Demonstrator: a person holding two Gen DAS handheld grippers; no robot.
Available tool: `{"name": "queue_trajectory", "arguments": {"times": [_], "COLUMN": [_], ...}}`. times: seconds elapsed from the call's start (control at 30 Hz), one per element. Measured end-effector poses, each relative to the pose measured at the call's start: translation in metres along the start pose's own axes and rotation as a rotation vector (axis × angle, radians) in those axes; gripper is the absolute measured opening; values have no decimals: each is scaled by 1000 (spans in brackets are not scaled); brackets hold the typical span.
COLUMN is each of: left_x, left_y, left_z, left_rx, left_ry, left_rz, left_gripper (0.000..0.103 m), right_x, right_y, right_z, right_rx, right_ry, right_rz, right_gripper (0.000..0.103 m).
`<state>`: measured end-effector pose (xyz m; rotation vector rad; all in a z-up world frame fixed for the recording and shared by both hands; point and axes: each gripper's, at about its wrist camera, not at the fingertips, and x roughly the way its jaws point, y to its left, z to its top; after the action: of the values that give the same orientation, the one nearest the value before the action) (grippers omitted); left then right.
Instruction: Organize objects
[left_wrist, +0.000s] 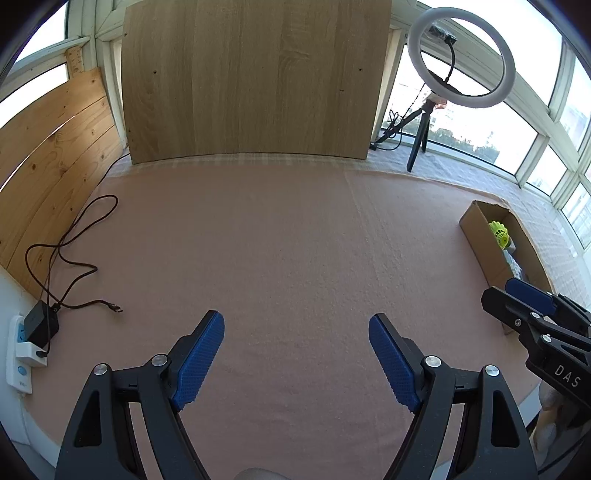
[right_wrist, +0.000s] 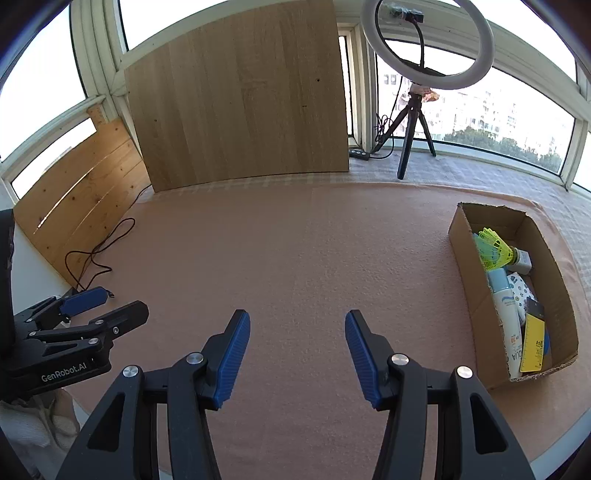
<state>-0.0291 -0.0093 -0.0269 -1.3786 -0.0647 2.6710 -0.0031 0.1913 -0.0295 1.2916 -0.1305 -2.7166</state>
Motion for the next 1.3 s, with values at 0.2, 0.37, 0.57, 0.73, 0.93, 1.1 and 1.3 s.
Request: {"name": "queue_trajectory", "arguments": {"times": [0.2,0.37,0.57,0.73,0.93,1.1,1.3], "left_x": [3,7,12,14,14,14,14], "left_y": [-5,-7,-7,-8,-7,-7,-6], "left_z": [1,1,2,2,2,1,1], "left_rx": [8,4,0,1,-4,-4,-3], "left_ry": [3,10,18,21,23,27,30], "left_rz": [2,3,1,-1,-3,0,1], "left_gripper": [83,83,83,83,83,83,85], "right_x": [2,4,6,8,9,9,12], "right_y": [-3,-6,-10,-11,-10,-9,-10], "right_z": [0,-1,-1,-2,-3,-2,-2], "right_rx": [2,6,9,11,8,3,7], "right_ry": [7,11,18,24,30,28,35], "right_rz": [-4,-9,-15,-18,-16,-18,-21], "right_gripper": [50,50,50,50,50,50,50]}}
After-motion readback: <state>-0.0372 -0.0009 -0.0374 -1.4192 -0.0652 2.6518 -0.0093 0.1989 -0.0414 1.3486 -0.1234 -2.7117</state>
